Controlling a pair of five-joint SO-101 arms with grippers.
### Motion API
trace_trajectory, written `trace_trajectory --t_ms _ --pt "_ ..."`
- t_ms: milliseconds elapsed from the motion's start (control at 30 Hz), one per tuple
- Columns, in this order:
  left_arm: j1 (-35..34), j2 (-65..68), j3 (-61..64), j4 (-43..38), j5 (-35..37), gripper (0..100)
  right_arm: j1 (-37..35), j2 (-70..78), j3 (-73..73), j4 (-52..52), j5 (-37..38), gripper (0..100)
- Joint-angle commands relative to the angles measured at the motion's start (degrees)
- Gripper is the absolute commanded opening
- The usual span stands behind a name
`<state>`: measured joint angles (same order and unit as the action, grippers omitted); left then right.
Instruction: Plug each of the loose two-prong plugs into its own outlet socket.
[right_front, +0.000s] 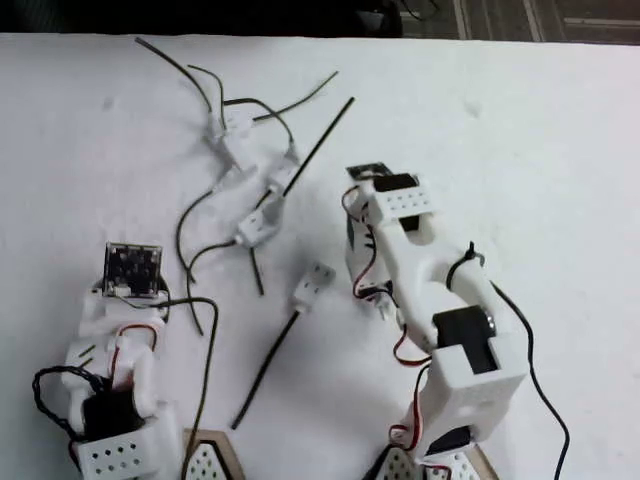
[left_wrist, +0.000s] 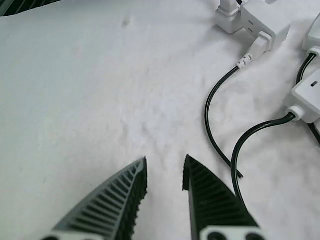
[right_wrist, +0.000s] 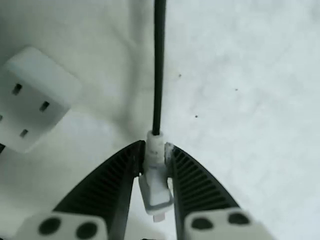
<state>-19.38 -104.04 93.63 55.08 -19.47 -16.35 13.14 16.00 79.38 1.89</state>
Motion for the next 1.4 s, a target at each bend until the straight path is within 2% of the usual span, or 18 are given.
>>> trace_trajectory --t_ms 0,167,900,1233,1367 --pt "0.75 -0.31 -0.26 -0.7 -0.53 14 -0.57 -1.19 -0.62 -1.8 0.09 3.3" --pt "0.75 -0.31 -0.26 -0.7 -0.53 14 -0.66 3.56 -0.88 -1.8 0.09 12.4" --pt "0.75 -0.31 0.44 -1.05 -2.11 14 -3.82 -0.92 -0.97 3.21 -0.35 12.5" --pt "0.75 -0.31 0.53 -1.05 -2.99 14 -3.38 -0.84 -0.88 2.95 -0.35 1.7" --pt "0.75 -0.31 0.53 -1.05 -2.99 14 -3.38 -1.71 -0.97 5.23 -0.35 1.6"
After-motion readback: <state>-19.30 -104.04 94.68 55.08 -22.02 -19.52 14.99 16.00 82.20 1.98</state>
